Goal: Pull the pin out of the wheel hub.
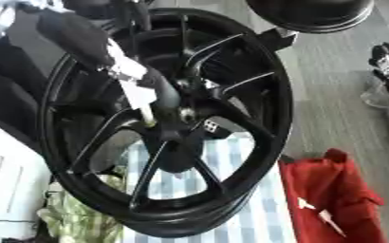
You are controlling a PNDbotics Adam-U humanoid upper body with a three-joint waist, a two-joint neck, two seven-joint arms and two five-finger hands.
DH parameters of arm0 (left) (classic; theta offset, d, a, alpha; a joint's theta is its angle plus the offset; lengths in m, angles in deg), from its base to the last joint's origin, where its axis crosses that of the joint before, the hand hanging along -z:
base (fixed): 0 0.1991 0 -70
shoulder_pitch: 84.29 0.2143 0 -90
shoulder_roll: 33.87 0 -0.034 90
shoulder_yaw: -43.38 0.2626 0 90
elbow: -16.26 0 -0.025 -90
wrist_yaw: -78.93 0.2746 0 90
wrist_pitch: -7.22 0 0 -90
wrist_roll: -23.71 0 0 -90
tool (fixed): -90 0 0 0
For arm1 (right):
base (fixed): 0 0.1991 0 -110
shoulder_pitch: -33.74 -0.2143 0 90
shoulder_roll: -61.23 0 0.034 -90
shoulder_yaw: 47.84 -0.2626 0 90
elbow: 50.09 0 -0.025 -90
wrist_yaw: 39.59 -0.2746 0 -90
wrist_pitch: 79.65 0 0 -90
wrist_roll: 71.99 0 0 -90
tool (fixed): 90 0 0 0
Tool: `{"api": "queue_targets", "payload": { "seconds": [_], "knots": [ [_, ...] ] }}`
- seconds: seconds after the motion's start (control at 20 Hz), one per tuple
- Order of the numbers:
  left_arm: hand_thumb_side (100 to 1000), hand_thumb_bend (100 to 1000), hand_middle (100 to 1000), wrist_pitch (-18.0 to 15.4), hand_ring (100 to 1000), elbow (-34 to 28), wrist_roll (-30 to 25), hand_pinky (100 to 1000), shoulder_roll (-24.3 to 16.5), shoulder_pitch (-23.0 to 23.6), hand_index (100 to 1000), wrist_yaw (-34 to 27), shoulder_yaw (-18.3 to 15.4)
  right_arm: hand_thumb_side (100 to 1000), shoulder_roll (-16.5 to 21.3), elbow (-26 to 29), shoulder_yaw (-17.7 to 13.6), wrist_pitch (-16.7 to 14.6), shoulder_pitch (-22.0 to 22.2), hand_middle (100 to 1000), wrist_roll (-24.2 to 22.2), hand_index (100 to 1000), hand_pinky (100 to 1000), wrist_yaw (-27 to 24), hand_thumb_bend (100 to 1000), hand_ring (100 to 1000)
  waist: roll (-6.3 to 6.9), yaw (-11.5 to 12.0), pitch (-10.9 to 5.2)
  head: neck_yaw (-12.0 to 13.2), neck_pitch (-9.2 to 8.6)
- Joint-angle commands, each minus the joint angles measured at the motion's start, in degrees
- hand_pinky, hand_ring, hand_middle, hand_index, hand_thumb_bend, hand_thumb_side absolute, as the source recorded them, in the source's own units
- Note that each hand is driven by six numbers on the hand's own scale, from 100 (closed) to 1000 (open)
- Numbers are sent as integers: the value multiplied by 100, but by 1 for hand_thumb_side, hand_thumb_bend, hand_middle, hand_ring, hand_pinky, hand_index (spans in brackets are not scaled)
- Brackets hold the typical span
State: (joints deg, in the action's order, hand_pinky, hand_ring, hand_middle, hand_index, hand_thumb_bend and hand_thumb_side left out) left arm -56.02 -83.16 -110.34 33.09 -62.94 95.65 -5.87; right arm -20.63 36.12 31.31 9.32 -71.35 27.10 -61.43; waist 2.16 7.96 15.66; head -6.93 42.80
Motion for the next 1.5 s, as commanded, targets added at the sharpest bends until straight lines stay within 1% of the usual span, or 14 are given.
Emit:
{"api": "queue_targets", "payload": {
  "seconds": [0.05,0.4,0.8,0.9,1.15,1.5],
  "knots": [
    [616,715,749,523,789,151,-692,865,-9,-46,760,108,31,390,191,59,-14,3,-56,868,2,827,953,37,338,849,-25,-6,-114,29,8],
    [614,705,750,451,789,399,-716,865,75,7,763,253,90,391,175,62,-19,-5,-59,866,0,827,953,25,336,848,-54,-11,-81,71,20],
    [618,693,747,487,788,518,-699,864,104,52,760,310,121,392,165,51,-28,-16,-42,864,2,827,952,21,336,846,-92,3,-40,126,9],
    [621,693,748,496,788,540,-692,865,111,61,760,328,121,392,164,50,-26,-17,-41,864,-3,827,953,25,336,846,-97,5,-34,108,-2],
    [625,681,752,435,791,575,-690,869,97,92,767,359,112,393,166,51,-30,-20,-47,864,0,827,953,20,334,846,-93,-2,-35,-27,-67],
    [613,659,752,345,792,746,-734,869,147,127,768,420,137,392,167,55,-31,-18,-69,863,-1,827,953,16,334,846,-81,-28,-38,-56,-113]
  ]
}}
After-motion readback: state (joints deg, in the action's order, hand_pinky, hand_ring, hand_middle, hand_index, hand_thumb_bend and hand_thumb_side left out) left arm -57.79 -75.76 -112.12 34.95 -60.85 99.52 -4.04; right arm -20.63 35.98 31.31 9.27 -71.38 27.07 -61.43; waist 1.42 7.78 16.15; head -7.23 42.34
